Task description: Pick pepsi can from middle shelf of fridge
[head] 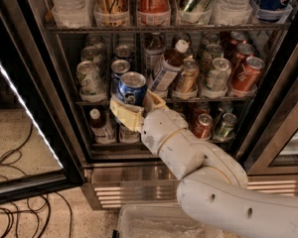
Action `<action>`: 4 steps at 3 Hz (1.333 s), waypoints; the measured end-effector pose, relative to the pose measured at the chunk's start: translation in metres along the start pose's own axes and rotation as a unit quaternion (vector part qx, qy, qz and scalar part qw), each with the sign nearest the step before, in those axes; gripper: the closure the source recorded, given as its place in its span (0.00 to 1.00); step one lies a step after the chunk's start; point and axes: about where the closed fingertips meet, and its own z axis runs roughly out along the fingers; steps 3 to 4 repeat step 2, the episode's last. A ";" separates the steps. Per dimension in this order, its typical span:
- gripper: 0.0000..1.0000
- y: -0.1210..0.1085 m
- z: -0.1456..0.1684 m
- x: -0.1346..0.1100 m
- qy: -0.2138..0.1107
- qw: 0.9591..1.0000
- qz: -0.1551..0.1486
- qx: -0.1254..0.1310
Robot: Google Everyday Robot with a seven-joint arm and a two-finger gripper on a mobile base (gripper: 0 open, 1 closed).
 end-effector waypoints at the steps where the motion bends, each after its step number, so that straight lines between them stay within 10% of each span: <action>1: 1.00 0.001 -0.010 0.001 -0.001 1.000 0.026 -0.004; 4: 1.00 0.001 -0.010 0.001 -0.001 1.000 0.026 -0.004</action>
Offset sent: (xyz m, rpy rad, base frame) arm -0.0082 -0.0040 -0.0024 0.0384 0.0243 0.0141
